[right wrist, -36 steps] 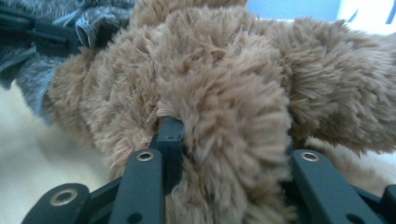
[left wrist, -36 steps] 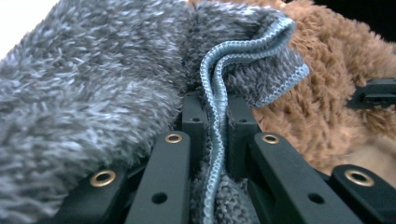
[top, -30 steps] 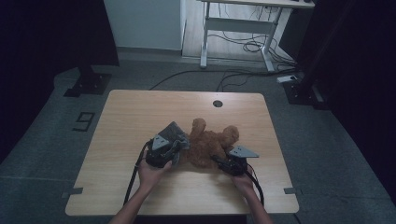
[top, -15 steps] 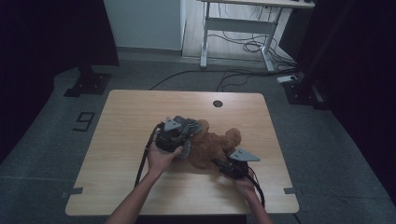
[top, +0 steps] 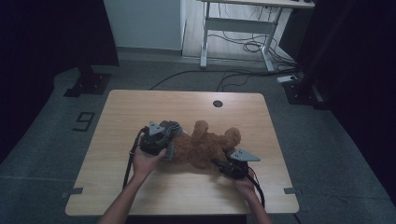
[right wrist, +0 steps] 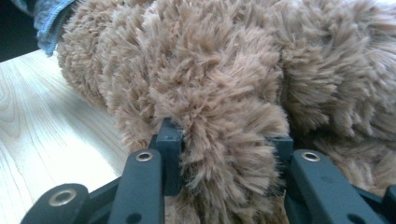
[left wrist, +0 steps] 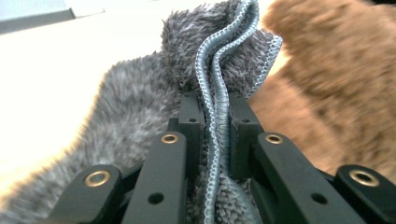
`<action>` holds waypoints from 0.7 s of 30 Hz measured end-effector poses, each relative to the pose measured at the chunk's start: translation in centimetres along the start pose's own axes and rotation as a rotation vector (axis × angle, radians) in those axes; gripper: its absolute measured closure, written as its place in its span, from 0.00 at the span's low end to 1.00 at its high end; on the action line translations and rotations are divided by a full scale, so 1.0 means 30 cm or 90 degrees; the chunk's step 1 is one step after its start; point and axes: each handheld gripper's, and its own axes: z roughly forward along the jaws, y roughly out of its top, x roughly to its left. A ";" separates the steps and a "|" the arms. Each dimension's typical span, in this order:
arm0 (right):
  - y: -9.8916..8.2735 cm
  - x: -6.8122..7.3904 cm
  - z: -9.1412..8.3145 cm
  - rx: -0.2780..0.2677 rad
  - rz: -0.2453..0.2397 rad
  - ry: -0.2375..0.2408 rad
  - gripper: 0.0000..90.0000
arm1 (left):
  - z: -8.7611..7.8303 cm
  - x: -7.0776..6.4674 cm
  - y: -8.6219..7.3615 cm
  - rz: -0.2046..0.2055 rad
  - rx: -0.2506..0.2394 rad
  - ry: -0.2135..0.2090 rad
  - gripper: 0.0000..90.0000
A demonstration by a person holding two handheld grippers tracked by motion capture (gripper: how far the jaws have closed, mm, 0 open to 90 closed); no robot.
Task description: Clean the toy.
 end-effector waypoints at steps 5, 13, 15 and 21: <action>-0.001 -0.004 -0.002 -0.002 0.004 -0.003 0.68 | 0.005 0.091 -0.100 -0.070 0.041 -0.010 0.87; -0.003 -0.010 -0.005 -0.003 0.010 0.001 0.67 | -0.087 0.076 -0.052 -0.067 -0.027 -0.040 0.87; -0.003 -0.010 -0.005 -0.003 0.010 0.001 0.67 | -0.123 0.040 -0.005 -0.047 -0.058 -0.049 0.87; -0.003 -0.011 -0.005 -0.004 0.013 0.002 0.67 | -0.118 -0.109 0.109 0.024 -0.079 -0.077 0.87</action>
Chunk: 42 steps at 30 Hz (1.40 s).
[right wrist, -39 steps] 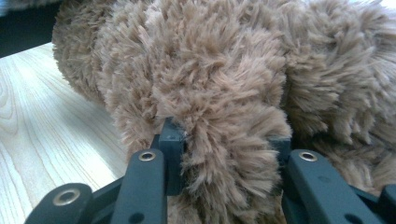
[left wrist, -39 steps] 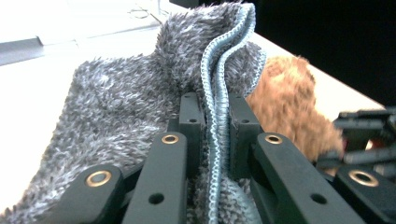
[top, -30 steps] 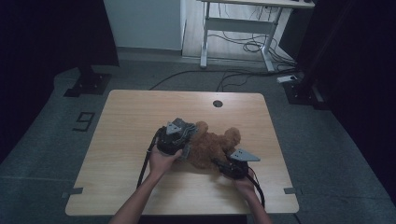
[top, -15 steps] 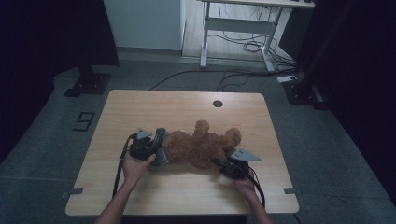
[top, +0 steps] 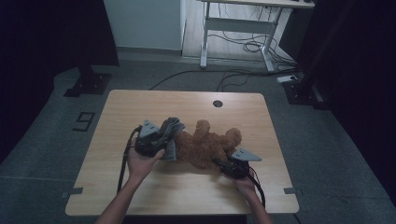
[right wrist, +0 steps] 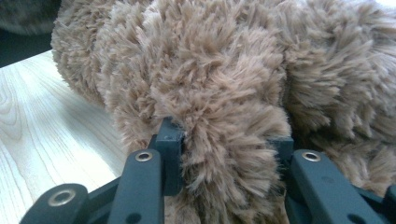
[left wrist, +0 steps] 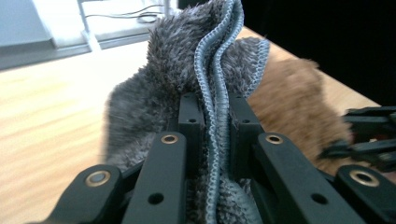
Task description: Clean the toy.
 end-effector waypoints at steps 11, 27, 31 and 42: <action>0.002 0.012 0.003 -0.003 -0.015 -0.009 0.67 | 0.213 -0.006 -0.067 -0.026 0.083 -0.022 0.88; -0.002 0.005 0.002 -0.005 -0.003 0.000 0.66 | 0.044 0.134 -0.138 -0.069 0.055 0.035 0.87; -0.003 -0.001 0.000 -0.005 0.003 0.001 0.66 | 0.008 0.063 -0.087 -0.040 0.024 0.011 0.87; -0.005 0.002 0.001 -0.008 0.009 -0.003 0.66 | 0.221 -0.244 0.108 0.081 0.063 -0.061 0.87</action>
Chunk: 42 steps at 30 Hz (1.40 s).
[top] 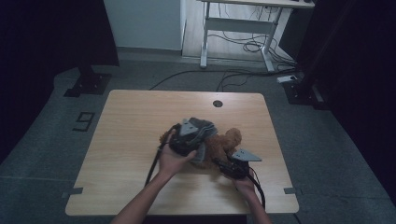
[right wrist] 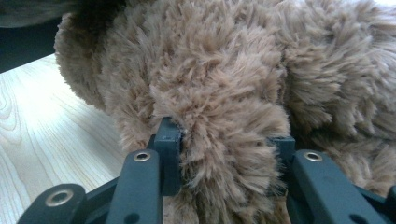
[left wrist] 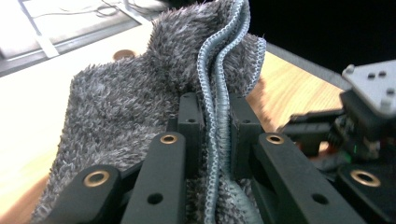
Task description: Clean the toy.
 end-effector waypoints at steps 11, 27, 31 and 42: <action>-0.001 0.002 0.002 0.000 -0.003 0.000 0.66 | 0.203 -0.031 0.000 0.029 0.095 0.026 0.87; 0.001 0.006 0.004 0.001 -0.009 0.001 0.66 | 0.079 0.117 -0.088 -0.029 0.078 0.047 0.87; 0.002 0.005 0.003 0.002 -0.009 0.001 0.66 | 0.052 0.132 -0.096 -0.037 0.070 0.049 0.87; 0.002 -0.003 0.004 -0.002 0.001 0.003 0.66 | -0.046 0.239 -0.156 -0.090 0.050 0.085 0.87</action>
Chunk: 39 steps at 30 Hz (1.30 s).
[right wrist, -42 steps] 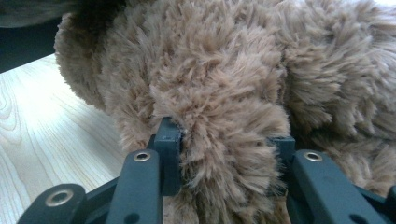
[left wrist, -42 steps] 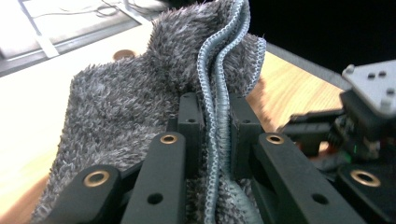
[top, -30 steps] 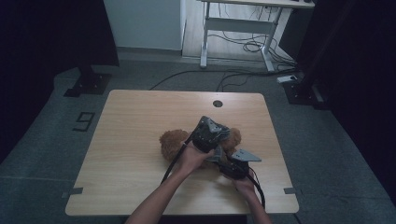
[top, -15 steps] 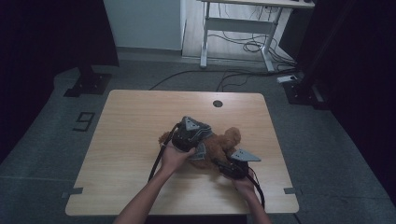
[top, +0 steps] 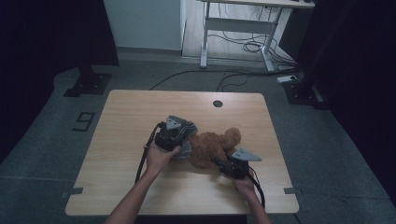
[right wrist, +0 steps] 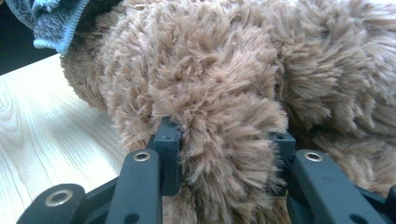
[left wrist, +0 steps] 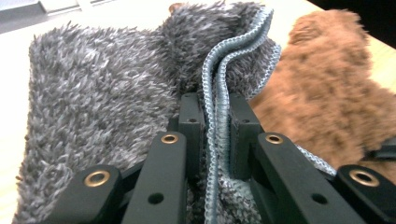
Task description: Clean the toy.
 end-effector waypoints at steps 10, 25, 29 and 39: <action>-0.001 -0.003 -0.002 0.002 0.005 0.000 0.66 | -0.008 -0.157 0.126 0.036 -0.044 -0.066 0.87; -0.004 -0.008 -0.001 0.003 0.007 0.003 0.66 | 0.247 -0.275 0.173 0.099 0.060 -0.031 0.87; -0.004 -0.004 -0.003 0.005 0.003 0.002 0.66 | 0.209 -0.226 0.143 0.108 0.061 0.003 0.87; -0.003 -0.005 0.001 0.005 0.003 0.005 0.66 | 0.056 -0.080 0.079 0.057 0.013 0.004 0.87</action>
